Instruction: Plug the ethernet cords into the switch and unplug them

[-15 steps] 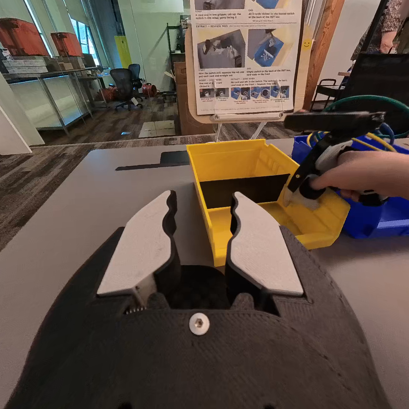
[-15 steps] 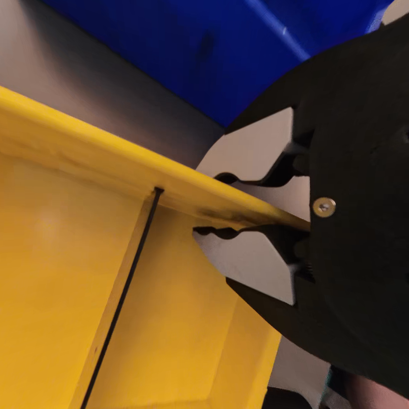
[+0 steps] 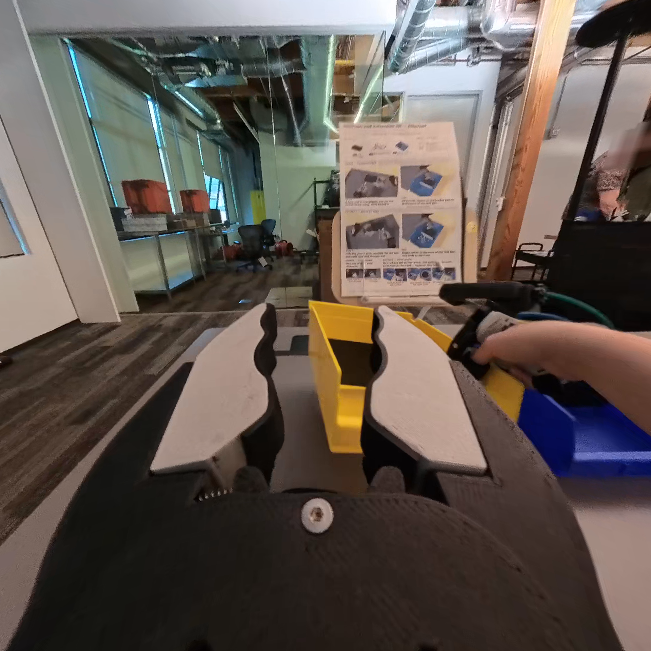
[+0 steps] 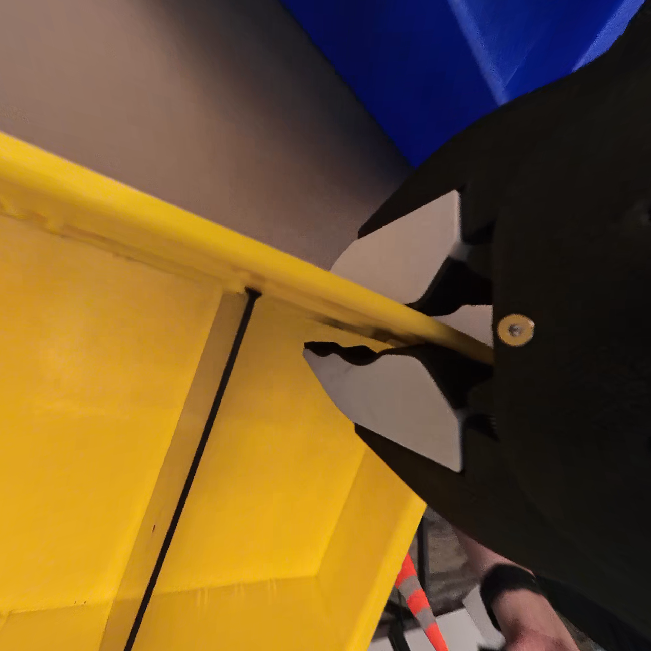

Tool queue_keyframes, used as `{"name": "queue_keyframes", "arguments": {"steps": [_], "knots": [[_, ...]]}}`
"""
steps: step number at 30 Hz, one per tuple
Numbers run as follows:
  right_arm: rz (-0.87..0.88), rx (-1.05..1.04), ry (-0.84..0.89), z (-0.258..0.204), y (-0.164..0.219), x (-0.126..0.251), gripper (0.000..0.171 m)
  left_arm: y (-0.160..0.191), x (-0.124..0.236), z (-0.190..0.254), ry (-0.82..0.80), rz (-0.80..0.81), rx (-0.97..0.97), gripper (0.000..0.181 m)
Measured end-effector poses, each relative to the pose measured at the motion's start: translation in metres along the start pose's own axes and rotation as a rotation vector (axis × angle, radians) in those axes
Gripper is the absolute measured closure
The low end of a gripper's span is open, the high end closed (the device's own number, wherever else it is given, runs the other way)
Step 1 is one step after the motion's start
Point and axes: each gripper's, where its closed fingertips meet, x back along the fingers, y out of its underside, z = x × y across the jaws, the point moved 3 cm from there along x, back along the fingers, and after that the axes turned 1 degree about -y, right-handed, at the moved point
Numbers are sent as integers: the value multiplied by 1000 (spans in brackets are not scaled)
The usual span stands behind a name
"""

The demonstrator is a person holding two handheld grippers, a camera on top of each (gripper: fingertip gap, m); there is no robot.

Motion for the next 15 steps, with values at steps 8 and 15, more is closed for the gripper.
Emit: {"name": "queue_keyframes", "arguments": {"steps": [8, 15], "knots": [[210, 180, -137, -51, -16, 213, 158, -12, -4, 9, 32, 108, 140, 130], [523, -3, -25, 56, 56, 381, 159, 85, -93, 144, 435, -321, 279, 111]]}}
